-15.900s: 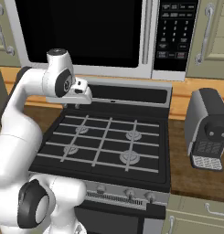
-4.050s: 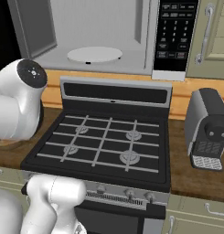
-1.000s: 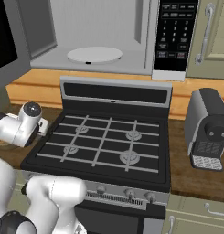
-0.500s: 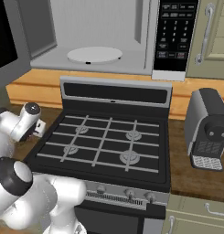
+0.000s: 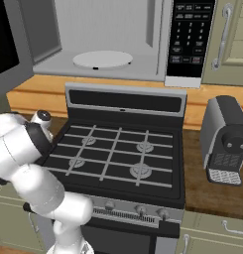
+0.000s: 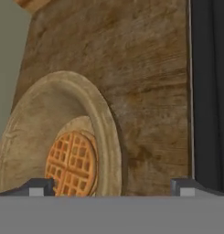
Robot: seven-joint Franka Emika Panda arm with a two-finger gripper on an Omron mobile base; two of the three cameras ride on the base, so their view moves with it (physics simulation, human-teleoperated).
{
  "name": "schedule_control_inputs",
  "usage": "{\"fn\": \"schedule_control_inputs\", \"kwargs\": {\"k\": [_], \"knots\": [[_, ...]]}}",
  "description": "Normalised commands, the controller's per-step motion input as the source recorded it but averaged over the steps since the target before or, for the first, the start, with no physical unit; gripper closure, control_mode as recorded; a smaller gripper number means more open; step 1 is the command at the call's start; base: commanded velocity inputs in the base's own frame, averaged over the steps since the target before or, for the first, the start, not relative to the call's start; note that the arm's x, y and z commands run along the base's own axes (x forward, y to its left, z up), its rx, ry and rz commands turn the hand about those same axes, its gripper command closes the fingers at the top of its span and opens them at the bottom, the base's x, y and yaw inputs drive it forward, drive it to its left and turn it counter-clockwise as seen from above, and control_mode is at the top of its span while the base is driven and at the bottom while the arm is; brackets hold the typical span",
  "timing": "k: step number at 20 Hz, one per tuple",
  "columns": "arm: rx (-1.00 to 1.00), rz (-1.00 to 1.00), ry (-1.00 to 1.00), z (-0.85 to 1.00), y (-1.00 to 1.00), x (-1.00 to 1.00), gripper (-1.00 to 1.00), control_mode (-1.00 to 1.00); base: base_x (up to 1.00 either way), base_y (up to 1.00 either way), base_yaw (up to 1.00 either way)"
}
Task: Open the microwave, place the bowl with waffle inside the microwave, then close the microwave door and turn it on.
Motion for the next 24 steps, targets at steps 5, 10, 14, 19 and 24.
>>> {"fn": "schedule_control_inputs", "kwargs": {"k": [5,10,14,19,24], "knots": [[0.00,0.00,0.04,-0.42,0.36,0.37,-1.00,-1.00,0.00,0.00,0.00],[-0.01,0.00,0.00,-0.45,0.50,0.08,-1.00,-1.00,0.00,0.00,0.00],[0.00,0.00,0.00,-0.16,0.18,0.01,1.00,-1.00,0.00,0.00,0.00],[0.00,0.00,0.00,0.00,0.00,-0.06,1.00,-1.00,0.00,0.00,0.00],[0.00,-0.12,-0.22,0.19,-0.06,-0.54,1.00,-1.00,0.00,0.00,0.00]]}}
